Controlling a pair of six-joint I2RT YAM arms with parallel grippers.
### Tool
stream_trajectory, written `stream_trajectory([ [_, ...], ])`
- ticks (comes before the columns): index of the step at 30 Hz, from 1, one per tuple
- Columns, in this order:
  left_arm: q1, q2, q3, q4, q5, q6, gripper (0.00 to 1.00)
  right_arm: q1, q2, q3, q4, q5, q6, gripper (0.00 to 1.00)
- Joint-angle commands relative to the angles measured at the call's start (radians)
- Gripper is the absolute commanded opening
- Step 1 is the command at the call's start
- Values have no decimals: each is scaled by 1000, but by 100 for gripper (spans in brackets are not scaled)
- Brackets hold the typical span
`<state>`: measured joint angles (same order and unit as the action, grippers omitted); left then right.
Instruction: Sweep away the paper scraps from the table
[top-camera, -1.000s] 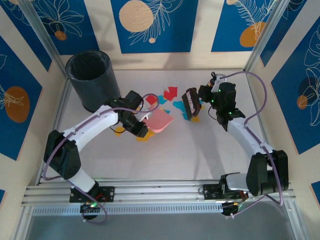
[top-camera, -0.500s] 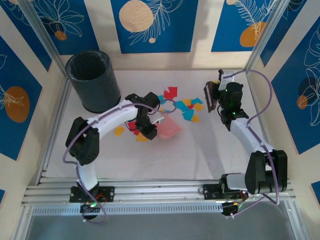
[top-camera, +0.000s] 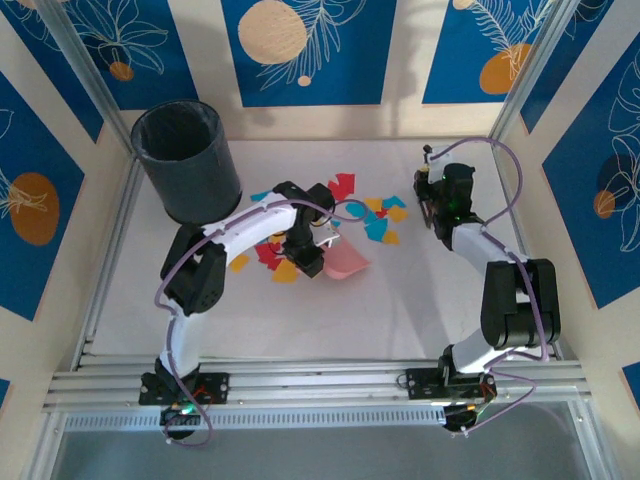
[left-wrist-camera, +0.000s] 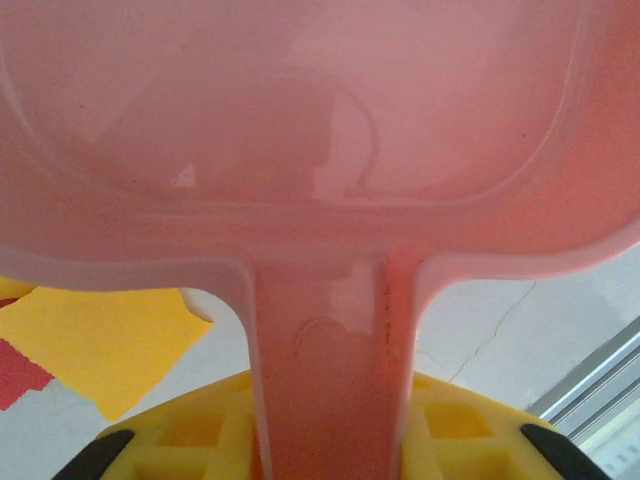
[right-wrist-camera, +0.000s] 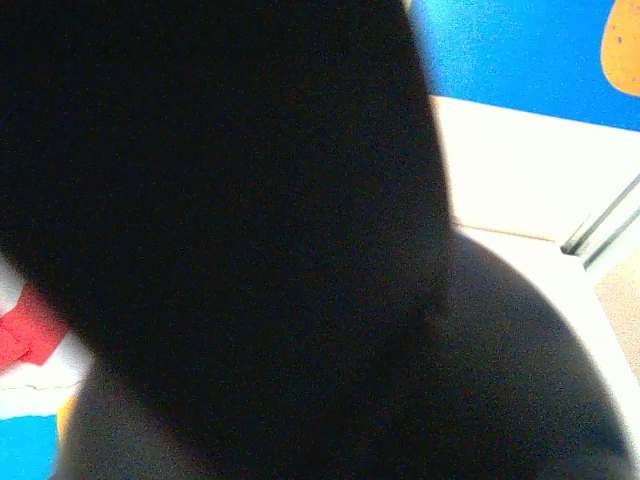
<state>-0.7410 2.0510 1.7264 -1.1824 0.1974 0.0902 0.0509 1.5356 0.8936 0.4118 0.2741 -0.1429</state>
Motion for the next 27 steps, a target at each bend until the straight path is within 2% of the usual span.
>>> stream_trajectory([
  [1, -12, 22, 37, -50, 14, 35, 0, 27, 10, 41, 42, -42, -60, 0],
  [14, -14, 96, 83, -74, 14, 40, 0, 135, 15, 8, -77, -18, -119, 0],
  [27, -15, 151, 114, -63, 40, 22, 0, 241, -98, -70, -199, 38, -98, 0],
])
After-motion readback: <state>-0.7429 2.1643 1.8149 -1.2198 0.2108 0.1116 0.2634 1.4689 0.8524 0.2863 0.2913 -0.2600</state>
